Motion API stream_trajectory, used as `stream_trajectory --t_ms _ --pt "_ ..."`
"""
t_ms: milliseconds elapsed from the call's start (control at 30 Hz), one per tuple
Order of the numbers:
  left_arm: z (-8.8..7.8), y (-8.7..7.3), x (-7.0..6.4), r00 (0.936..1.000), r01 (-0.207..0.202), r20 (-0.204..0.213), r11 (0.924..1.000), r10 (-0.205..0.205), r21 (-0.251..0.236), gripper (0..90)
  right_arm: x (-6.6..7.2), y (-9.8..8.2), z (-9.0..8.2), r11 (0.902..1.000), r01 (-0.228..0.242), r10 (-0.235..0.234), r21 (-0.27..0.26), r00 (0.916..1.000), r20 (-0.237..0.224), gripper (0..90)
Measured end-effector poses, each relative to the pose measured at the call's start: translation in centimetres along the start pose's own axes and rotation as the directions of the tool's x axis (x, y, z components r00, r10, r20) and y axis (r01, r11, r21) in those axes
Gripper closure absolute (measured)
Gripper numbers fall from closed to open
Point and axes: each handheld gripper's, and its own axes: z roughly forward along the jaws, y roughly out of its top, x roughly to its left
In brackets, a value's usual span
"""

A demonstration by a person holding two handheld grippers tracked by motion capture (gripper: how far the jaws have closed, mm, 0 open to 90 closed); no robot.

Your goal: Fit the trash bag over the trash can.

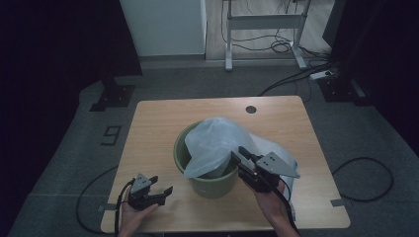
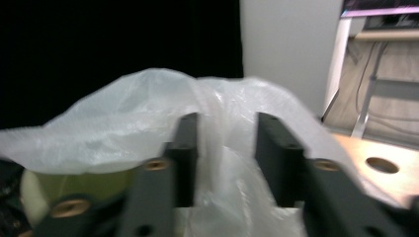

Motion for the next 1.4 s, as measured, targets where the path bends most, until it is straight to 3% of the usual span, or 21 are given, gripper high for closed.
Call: stream_trajectory --t_ms 133,233,267,433,533,567,600,633,700,767,833,867,933,1033,1100,1133,1267,1400 --pt "0.0 0.0 0.0 1.0 0.001 0.001 1.0 -0.001 0.002 23.2 -0.3 -0.4 -2.3 0.9979 -0.019 0.022 -0.062 0.9986 0.049 37.6" --pt "0.1 0.0 -0.1 1.0 0.004 0.004 1.0 -0.004 0.0 23.3 -0.4 -1.6 -4.5 0.9966 -0.038 0.045 -0.073 0.9949 0.09 29.7" --pt "0.1 0.0 -0.1 1.0 0.003 0.005 1.0 -0.003 0.001 23.3 -0.4 -1.6 -4.5 0.9966 -0.038 0.045 -0.073 0.9949 0.09 29.7" --pt "0.1 0.1 -0.3 1.0 0.0 0.008 1.0 0.0 0.0 23.3 0.2 -4.0 -6.1 0.9996 0.0 0.004 -0.029 0.9915 0.13 23.1" --pt "0.1 0.0 -0.3 1.0 0.0 0.007 1.0 0.0 0.0 23.3 -0.2 -5.7 -5.9 0.9998 0.009 -0.012 0.018 0.9848 0.173 19.7" --pt "0.1 0.0 -0.2 1.0 0.002 0.007 1.0 -0.002 0.0 23.3 -0.6 -6.5 -5.6 0.999 0.007 -0.016 0.043 0.9784 0.206 18.8" --pt "0.1 0.0 -0.2 1.0 0.002 0.007 1.0 -0.002 0.0 23.3 -0.6 -6.5 -5.6 0.999 0.007 -0.016 0.043 0.9784 0.206 18.8" --pt "0.1 0.0 -0.2 1.0 0.003 0.007 1.0 -0.003 0.0 23.3 -0.8 -7.1 -5.2 0.9983 0.015 -0.028 0.056 0.9706 0.239 18.7" --pt "0.2 0.0 -0.2 1.0 0.004 0.007 1.0 -0.004 0.001 23.3 -0.9 -7.3 -5.1 0.9975 0.02 -0.036 0.067 0.9669 0.253 19.2" --pt "0.2 0.0 -0.2 1.0 0.003 0.008 1.0 -0.003 0.002 23.3 -0.9 -7.7 -4.8 0.9958 0.027 -0.053 0.088 0.9518 0.302 25.6" --pt "0.2 0.0 -0.2 1.0 0.004 0.008 1.0 -0.004 0.001 23.3 -1.1 -7.8 -4.7 0.9947 0.04 -0.071 0.095 0.9359 0.345 37.5" --pt "0.1 0.0 -0.2 1.0 0.004 0.008 1.0 -0.004 0.0 23.4 -1.2 -7.7 -4.8 0.9942 0.051 -0.082 0.095 0.9273 0.365 48.0" --pt "0.1 0.0 -0.2 1.0 0.005 0.009 1.0 -0.005 -0.001 23.4 -1.6 -7.6 -5.1 0.9945 0.058 -0.086 0.087 0.927 0.365 61.5" --pt "0.1 0.0 -0.2 0.9999 0.006 0.009 1.0 -0.006 -0.002 23.4 -2.5 -7.0 -6.1 0.9953 0.094 -0.096 0.023 0.9091 0.406 79.6" --pt "0.2 0.0 -0.2 0.9999 0.007 0.009 1.0 -0.007 0.0 23.4 -3.9 -5.6 -7.1 0.9976 0.056 -0.033 -0.042 0.9039 0.427 86.4" --pt "0.2 0.0 -0.2 0.9999 0.005 0.009 1.0 -0.005 0.001 23.4 -3.9 -5.6 -7.1 0.9976 0.056 -0.033 -0.042 0.9039 0.427 86.4" --pt "0.3 0.0 -0.2 0.9999 0.004 0.01 1.0 -0.004 0.003 23.4 -5.0 -2.8 -8.5 0.9881 0.064 0.005 -0.14 0.894 0.448 87.8" --pt "0.3 0.0 -0.2 0.9999 0.004 0.011 1.0 -0.004 0.002 23.4 -5.0 -0.2 -9.1 0.9715 0.111 -0.011 -0.209 0.9027 0.43 87.7"
